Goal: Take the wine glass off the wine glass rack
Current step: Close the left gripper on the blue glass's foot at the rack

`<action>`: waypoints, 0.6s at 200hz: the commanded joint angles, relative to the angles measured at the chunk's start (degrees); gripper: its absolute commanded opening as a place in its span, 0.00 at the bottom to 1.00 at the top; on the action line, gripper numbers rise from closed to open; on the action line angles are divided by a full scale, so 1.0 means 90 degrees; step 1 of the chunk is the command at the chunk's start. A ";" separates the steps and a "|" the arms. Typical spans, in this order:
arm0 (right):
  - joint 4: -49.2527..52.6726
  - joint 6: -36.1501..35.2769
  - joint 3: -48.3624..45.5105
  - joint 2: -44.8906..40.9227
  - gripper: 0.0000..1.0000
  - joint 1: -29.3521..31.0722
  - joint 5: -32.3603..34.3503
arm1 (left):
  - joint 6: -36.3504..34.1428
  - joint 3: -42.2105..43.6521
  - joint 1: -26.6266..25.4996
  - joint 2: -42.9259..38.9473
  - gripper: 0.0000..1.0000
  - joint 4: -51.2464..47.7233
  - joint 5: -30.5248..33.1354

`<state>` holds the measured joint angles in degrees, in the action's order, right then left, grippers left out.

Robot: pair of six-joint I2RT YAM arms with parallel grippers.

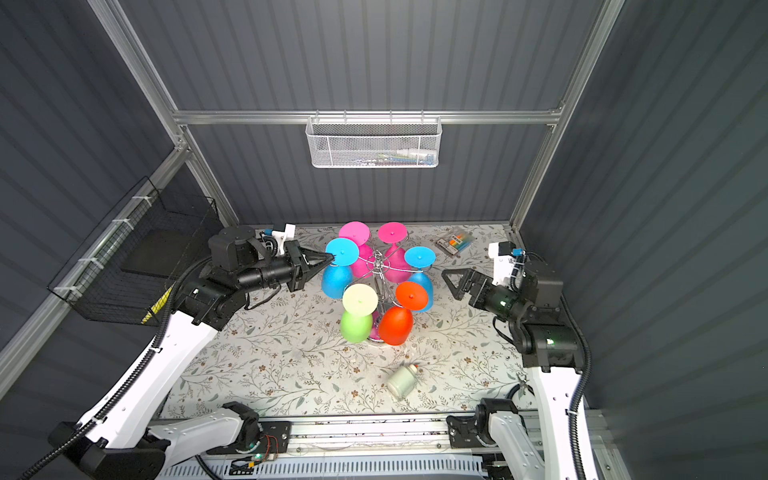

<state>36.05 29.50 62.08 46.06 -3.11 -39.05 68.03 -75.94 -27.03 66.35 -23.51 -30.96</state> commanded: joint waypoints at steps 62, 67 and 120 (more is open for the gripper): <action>-0.0126 0.0046 -0.0004 0.0126 0.99 0.0004 -0.0104 | -0.0367 -0.0506 -0.0073 0.0079 0.00 -0.0749 -0.0558; -0.0129 0.0052 -0.0004 0.0128 0.99 0.0009 -0.0098 | -0.0386 -0.0507 -0.0072 0.0087 0.00 -0.0798 -0.0562; -0.0150 0.0036 0.0088 0.0204 0.99 0.0006 -0.0144 | -0.0318 -0.0454 -0.0073 -0.0005 0.00 -0.0837 -0.0744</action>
<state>35.57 29.63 62.04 47.86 -3.11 -39.31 66.19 -78.65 -27.44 67.05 -29.78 -35.27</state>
